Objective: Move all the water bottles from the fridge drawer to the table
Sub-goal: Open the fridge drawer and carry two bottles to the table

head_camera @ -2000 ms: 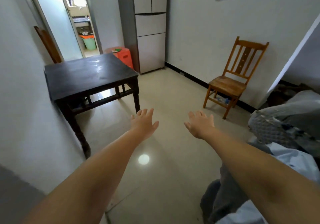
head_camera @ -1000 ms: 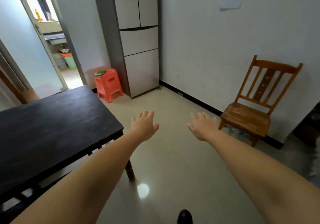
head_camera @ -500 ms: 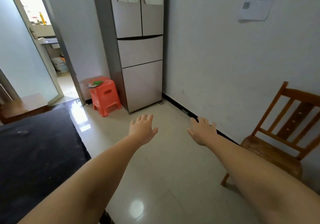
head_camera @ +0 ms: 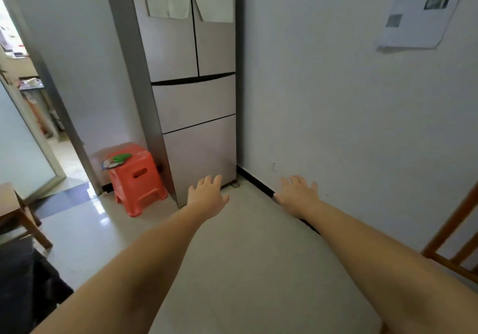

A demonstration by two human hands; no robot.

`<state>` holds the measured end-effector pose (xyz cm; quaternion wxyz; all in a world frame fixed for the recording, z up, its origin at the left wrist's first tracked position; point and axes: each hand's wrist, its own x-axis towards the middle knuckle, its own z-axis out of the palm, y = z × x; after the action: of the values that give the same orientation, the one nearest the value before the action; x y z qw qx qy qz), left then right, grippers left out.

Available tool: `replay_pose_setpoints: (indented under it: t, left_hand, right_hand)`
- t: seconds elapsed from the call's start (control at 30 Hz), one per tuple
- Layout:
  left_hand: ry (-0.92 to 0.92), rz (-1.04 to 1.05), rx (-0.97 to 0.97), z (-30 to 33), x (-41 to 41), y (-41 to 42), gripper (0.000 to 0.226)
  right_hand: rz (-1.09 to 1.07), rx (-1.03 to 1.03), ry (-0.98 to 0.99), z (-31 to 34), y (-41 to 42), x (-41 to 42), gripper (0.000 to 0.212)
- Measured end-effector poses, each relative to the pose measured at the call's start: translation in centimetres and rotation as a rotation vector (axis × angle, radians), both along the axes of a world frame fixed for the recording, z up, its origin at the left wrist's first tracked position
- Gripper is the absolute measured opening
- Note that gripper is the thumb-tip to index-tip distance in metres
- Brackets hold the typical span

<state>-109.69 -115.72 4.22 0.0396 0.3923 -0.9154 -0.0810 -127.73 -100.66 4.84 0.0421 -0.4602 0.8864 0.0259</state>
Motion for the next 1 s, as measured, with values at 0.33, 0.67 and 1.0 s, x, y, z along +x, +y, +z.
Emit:
replay_pose_setpoints:
  t: [0.33, 0.67, 1.0]
  left_hand:
    - [-0.031, 0.058, 0.032, -1.3, -10.4, -15.3, 0.061]
    - [0.054, 0.34, 0.012, -0.6, -20.6, -35.5, 0.061]
    - [0.086, 0.514, 0.119, -3.3, -23.4, -50.3, 0.061]
  right_hand:
    - [0.065, 0.043, -0.011, -1.2, -17.3, -11.6, 0.058]
    - [0.314, 0.026, -0.001, 0.2, -40.6, -24.9, 0.06]
    - [0.422, 0.136, -0.056, -1.4, -59.5, -29.4, 0.058]
